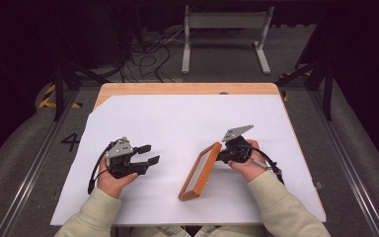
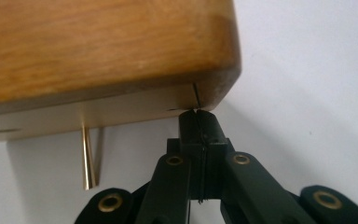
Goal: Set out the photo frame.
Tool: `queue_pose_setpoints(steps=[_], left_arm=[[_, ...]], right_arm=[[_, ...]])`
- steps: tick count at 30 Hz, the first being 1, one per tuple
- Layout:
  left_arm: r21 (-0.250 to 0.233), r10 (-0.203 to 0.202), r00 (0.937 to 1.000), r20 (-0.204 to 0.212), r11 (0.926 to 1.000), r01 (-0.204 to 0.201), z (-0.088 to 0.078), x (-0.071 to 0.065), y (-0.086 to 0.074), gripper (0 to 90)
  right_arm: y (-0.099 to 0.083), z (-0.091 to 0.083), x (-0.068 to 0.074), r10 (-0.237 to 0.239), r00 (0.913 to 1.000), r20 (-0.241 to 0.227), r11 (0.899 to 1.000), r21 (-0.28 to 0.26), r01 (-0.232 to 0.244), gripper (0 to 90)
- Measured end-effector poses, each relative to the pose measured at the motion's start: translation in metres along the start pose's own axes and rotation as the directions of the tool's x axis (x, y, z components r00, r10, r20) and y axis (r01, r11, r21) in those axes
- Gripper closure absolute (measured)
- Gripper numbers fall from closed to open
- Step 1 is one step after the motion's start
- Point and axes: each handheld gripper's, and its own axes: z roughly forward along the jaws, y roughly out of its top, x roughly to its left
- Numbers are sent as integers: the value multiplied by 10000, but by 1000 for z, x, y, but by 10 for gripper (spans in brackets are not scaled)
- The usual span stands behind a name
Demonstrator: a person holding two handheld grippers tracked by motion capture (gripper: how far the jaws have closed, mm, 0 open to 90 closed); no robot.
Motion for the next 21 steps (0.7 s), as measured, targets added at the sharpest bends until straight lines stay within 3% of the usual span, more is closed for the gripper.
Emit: queue_pose_setpoints(steps=[9,21], left_arm=[[17,-16,10000,-52,10000,16,-1,1,-1,446],[22,-93,9999,-70,10000,93,-2,2,-2,446]], right_arm=[[20,18,-6,-185,9996,-199,9998,-27,184,900],[47,44,-3,-746,9947,-708,9972,33,750,900]])
